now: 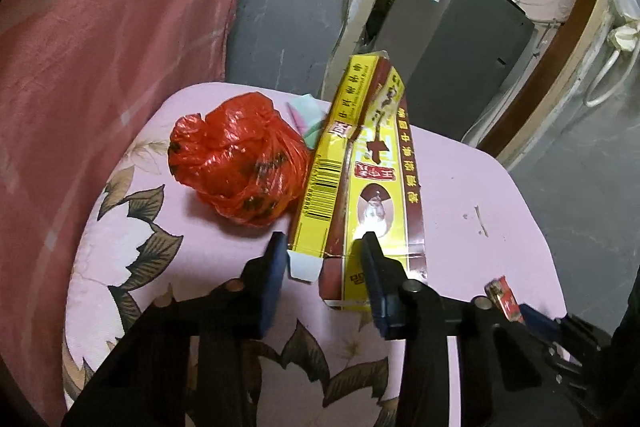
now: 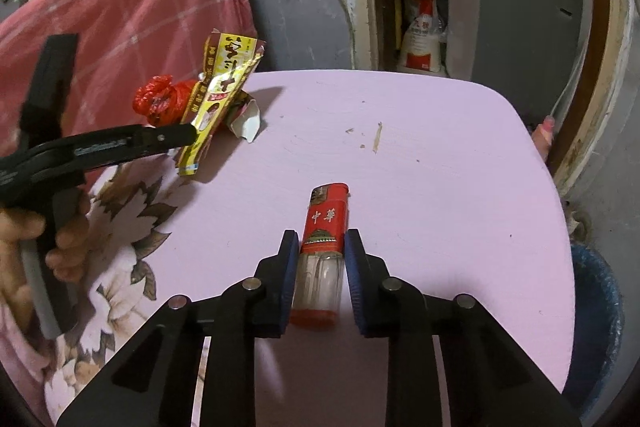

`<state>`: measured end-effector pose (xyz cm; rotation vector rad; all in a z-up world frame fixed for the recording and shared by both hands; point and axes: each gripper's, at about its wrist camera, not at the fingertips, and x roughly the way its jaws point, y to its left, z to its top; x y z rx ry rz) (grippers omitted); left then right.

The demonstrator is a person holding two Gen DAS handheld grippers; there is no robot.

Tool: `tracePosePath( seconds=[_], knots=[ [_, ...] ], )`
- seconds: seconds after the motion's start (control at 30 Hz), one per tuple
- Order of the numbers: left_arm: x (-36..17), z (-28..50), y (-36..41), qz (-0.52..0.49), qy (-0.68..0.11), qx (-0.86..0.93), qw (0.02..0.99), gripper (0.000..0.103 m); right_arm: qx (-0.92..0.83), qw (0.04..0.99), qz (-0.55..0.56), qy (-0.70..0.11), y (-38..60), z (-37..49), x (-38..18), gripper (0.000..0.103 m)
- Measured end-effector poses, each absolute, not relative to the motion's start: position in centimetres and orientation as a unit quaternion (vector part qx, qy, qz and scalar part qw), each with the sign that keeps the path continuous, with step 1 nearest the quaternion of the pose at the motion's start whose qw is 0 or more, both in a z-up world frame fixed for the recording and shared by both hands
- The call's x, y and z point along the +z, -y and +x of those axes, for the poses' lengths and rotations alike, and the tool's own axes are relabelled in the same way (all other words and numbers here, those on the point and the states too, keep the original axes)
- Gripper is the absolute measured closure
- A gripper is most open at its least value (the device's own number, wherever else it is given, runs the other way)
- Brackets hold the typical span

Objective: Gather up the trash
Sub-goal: 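Grasp the yellow box with the left gripper while the right grasps the red lighter, then lift the yellow box and red lighter and carry them toward the bin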

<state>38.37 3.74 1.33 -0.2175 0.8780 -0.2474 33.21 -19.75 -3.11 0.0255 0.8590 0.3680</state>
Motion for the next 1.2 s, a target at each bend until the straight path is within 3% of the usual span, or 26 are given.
tracePosePath(
  seconds=[0.37, 1.2],
  knots=[
    [1.4, 38.7, -3.1, -0.101, -0.415, -0.122, 0.896, 0.083, 0.183, 0.893, 0.008, -0.410, 19.3, 33.2, -3.1, 0.081],
    [0.7, 32.9, 1.3, -0.029, -0.436, -0.186, 0.880, 0.083, 0.159, 0.912, 0.032, -0.376, 22.8, 30.7, -3.0, 0.084]
  ],
)
